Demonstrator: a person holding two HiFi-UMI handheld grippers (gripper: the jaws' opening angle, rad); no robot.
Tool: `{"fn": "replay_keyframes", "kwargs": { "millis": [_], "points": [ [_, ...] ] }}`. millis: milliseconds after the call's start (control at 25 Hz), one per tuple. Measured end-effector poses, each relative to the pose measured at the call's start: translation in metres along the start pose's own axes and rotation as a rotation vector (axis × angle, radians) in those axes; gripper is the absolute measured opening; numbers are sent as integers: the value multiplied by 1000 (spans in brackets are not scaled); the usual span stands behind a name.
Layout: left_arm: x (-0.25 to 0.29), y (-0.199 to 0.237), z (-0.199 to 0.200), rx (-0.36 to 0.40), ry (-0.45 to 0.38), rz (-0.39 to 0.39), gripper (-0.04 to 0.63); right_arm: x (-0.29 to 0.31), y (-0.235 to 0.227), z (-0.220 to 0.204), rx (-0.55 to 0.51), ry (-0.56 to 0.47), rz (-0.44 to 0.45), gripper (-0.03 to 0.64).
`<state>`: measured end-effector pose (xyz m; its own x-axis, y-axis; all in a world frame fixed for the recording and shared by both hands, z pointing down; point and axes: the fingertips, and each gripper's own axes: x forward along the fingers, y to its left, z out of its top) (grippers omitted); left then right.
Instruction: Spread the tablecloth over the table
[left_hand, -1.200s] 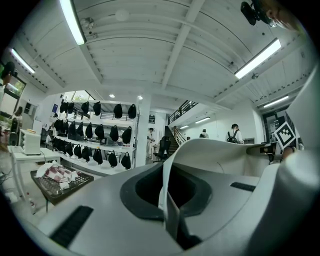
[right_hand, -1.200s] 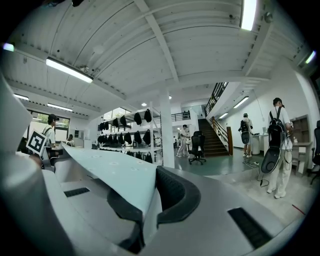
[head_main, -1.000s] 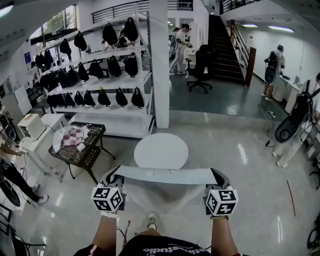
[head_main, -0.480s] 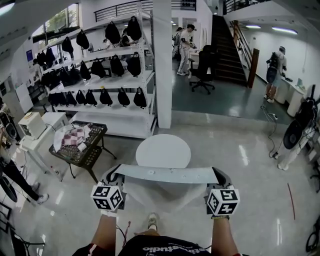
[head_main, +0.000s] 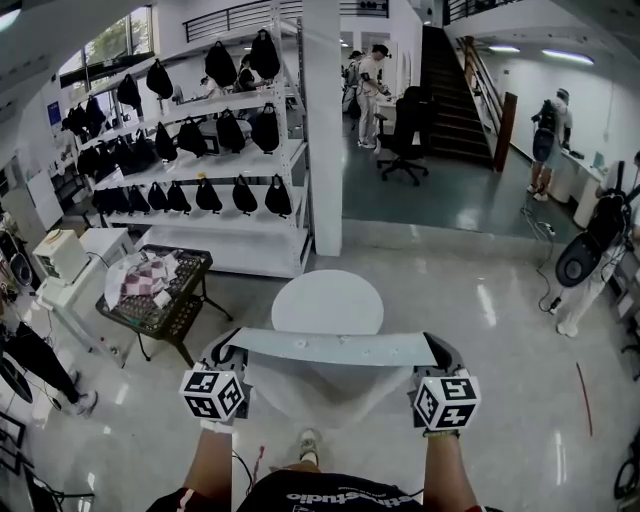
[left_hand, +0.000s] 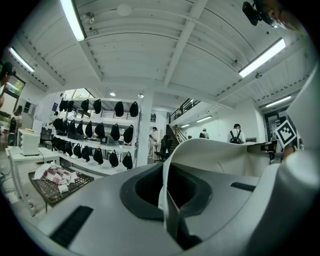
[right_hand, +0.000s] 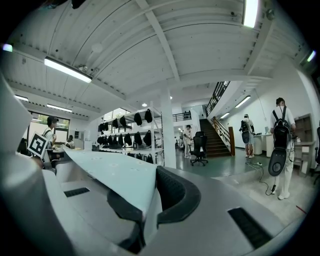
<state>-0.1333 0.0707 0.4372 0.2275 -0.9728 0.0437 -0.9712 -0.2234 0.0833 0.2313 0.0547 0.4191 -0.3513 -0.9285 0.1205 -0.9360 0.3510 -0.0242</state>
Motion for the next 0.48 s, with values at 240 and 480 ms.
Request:
{"fn": "replay_keyframes", "kwargs": {
  "millis": [240, 480],
  "points": [
    [25, 3, 9, 0, -2, -18, 18, 15, -8, 7, 11, 2, -7, 28],
    [53, 13, 10, -3, -2, -28, 18, 39, -14, 10, 10, 5, -18, 28]
  ]
}}
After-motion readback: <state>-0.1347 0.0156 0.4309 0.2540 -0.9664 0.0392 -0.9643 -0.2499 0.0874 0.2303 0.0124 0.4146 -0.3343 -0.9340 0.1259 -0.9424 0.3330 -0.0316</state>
